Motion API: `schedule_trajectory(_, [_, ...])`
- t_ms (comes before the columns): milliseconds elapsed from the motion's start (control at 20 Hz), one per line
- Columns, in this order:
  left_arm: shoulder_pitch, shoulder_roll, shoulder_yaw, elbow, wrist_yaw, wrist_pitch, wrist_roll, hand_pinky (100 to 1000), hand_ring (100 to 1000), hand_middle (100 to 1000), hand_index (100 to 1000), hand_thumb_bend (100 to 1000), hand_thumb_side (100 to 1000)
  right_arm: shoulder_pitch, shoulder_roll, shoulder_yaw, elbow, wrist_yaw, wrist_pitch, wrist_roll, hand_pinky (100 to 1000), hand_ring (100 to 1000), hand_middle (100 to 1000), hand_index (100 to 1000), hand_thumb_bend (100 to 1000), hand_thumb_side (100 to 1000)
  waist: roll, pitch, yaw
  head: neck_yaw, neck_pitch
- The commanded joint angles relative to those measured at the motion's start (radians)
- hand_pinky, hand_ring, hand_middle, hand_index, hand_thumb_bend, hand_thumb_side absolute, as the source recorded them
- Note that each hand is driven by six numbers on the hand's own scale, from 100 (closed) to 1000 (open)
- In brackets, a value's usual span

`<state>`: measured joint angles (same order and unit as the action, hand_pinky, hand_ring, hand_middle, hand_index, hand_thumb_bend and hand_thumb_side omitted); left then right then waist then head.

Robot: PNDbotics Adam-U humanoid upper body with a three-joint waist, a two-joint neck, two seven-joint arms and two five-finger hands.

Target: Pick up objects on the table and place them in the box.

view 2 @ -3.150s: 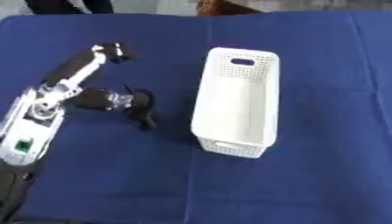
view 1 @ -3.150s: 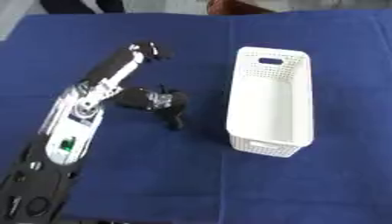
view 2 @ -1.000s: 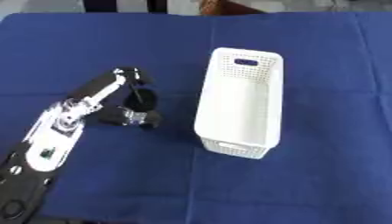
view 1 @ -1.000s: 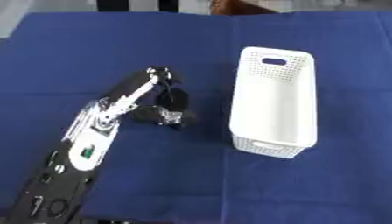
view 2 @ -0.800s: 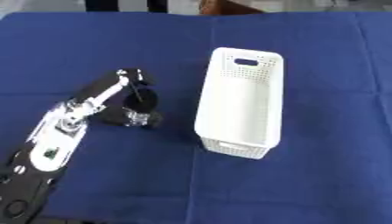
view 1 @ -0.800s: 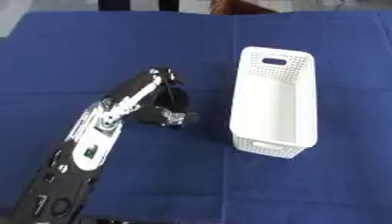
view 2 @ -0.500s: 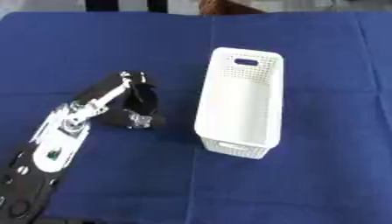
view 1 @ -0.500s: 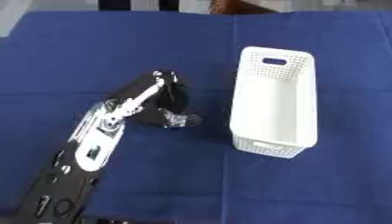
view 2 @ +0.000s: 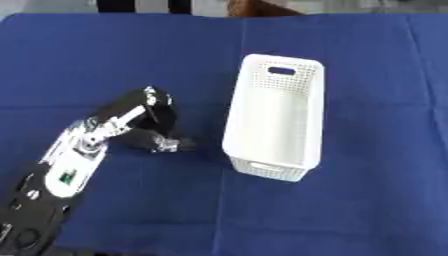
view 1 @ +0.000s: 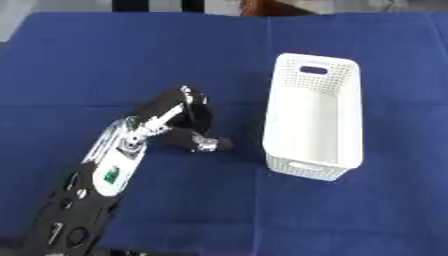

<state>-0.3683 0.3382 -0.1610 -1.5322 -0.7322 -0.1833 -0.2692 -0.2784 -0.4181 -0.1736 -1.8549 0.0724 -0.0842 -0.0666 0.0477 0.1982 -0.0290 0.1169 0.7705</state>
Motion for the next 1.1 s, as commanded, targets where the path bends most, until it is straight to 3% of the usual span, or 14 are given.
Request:
schedule_trajectory(50, [-0.017, 0.007, -0.004, 0.007, -0.036, 0.001, 0.056, 247, 171, 331, 465, 658, 635, -0.009, -0.01, -0.006, -0.019, -0.003, -0.003, -0.001, 600, 709, 814, 943, 100, 795, -0.006, -0.012, 0.0, 0.009, 0.0])
schedule_trajectory(100, [-0.019, 0.005, -0.004, 0.012, -0.046, 0.001, 0.078, 132, 100, 267, 395, 639, 615, -0.009, -0.01, -0.006, -0.019, -0.003, -0.003, -0.001, 600, 709, 814, 942, 100, 795, -0.007, -0.012, 0.0, 0.009, 0.0])
schedule_trajectory(150, [-0.022, 0.004, -0.006, 0.019, -0.055, 0.001, 0.1, 100, 100, 241, 380, 635, 613, -0.009, -0.01, -0.006, -0.019, -0.003, -0.003, -0.001, 600, 709, 814, 942, 100, 793, -0.007, -0.012, 0.0, 0.009, 0.0])
schedule_trajectory(300, [-0.031, -0.001, -0.008, 0.04, -0.084, 0.002, 0.168, 100, 100, 109, 244, 629, 617, -0.009, -0.009, -0.006, -0.019, -0.003, -0.004, 0.0, 600, 709, 814, 942, 100, 794, -0.009, -0.012, 0.0, 0.01, 0.0])
schedule_trajectory(500, [-0.041, -0.012, -0.01, 0.076, -0.108, 0.009, 0.299, 100, 100, 100, 100, 630, 646, -0.008, -0.008, -0.006, -0.018, -0.003, -0.004, 0.0, 600, 709, 814, 942, 100, 793, -0.012, -0.012, 0.0, 0.011, 0.0])
schedule_trajectory(700, [-0.043, -0.019, -0.021, 0.123, -0.094, -0.011, 0.371, 100, 100, 100, 100, 512, 617, -0.009, -0.008, -0.006, -0.019, -0.003, -0.004, -0.001, 600, 709, 814, 942, 100, 793, -0.013, -0.012, 0.0, 0.013, 0.0])
schedule_trajectory(1100, [-0.044, -0.017, -0.019, 0.14, -0.067, -0.032, 0.305, 100, 100, 100, 100, 517, 609, -0.008, -0.007, -0.007, -0.019, -0.003, -0.004, -0.002, 600, 709, 814, 942, 100, 792, -0.012, -0.012, 0.001, 0.014, 0.0])
